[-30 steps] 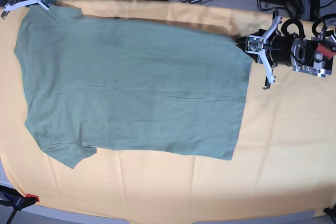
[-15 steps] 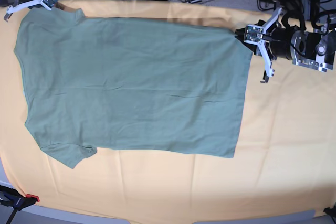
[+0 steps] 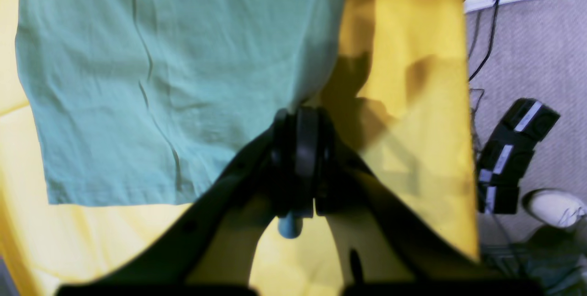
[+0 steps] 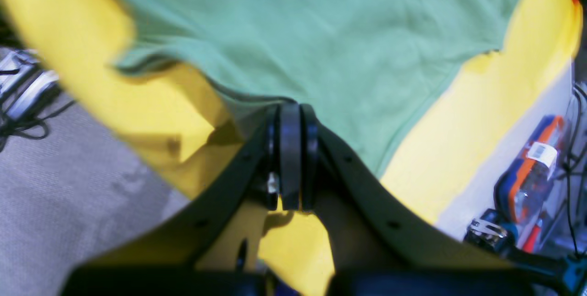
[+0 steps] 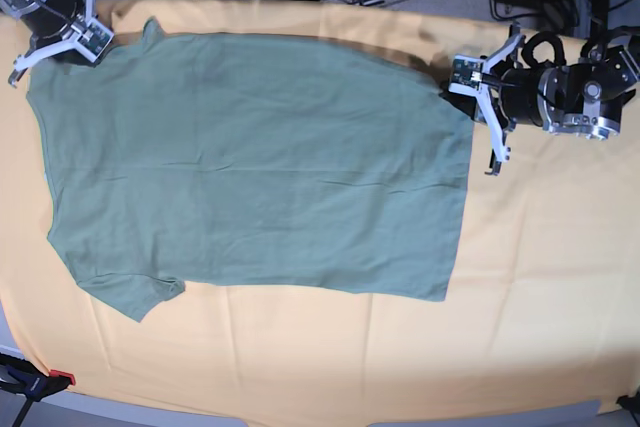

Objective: Fold the T-shirt properly
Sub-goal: 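Pull the shirt corners apart with both grippers to straighten the shirt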

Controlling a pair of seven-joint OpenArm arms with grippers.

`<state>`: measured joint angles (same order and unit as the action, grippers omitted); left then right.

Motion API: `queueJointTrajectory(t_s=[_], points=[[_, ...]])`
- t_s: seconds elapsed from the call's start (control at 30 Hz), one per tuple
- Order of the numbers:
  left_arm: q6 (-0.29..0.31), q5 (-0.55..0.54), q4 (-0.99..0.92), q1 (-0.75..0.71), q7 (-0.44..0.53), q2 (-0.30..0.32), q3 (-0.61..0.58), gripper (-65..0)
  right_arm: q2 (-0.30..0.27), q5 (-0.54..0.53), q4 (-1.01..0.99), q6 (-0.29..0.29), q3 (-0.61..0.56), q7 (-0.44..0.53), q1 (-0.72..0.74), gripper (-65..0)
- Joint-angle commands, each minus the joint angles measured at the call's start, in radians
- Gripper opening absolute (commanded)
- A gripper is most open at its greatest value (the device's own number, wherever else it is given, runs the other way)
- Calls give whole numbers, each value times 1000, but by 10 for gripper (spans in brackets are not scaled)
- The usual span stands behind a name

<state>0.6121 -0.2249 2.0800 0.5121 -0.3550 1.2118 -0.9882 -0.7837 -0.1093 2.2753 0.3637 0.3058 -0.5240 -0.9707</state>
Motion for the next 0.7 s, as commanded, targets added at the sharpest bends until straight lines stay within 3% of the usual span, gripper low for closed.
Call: queueJointTrajectory(t_s=[0.0,0.1,0.23,0.67], points=[[-8,-2,-4,15,19,8,12,-650,-12,1,0,-7,9,28,9,-650],[-46,21,-49,15,22,-26,12,-650,-12,-14,-46,-2,9,52,56,-650],[-113,64,-106,16,45,-76,12,-650,-12,-87,-133,52,9,86,138,-650],[-142,124,-191,18,39,-177,12,-650,-11,-183,-367,127,9,104,378,-650]])
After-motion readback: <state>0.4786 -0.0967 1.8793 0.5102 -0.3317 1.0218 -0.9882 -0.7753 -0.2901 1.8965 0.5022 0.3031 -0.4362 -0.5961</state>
